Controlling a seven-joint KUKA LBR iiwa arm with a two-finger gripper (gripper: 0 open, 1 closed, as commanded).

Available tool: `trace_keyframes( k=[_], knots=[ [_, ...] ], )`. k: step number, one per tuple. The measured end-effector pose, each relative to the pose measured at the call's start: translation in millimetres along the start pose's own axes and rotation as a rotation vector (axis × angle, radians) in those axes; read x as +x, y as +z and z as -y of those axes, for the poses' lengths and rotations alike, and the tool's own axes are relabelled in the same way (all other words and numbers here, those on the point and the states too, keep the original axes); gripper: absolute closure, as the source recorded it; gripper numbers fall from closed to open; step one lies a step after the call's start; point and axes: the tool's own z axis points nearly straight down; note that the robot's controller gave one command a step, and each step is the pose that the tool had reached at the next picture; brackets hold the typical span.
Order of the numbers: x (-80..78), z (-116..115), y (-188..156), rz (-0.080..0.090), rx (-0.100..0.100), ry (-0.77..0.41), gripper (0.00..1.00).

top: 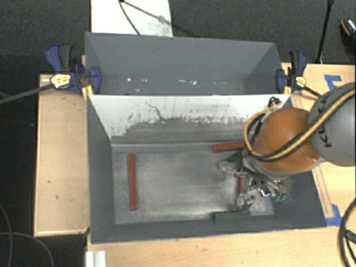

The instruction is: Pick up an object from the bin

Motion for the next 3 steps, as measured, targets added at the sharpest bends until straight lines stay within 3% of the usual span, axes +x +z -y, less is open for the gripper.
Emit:
trace_keyframes(
  k=[1, 2, 3],
  knots=[
    [-26.9, 96, -9, -0.005, 0.002, -0.083, 0.00],
    [-93.3, 15, 2, -0.004, -0.007, -0.182, 0.00],
    [-76.1, 71, 3, -0.006, -0.001, -0.188, 0.00]
  ],
)
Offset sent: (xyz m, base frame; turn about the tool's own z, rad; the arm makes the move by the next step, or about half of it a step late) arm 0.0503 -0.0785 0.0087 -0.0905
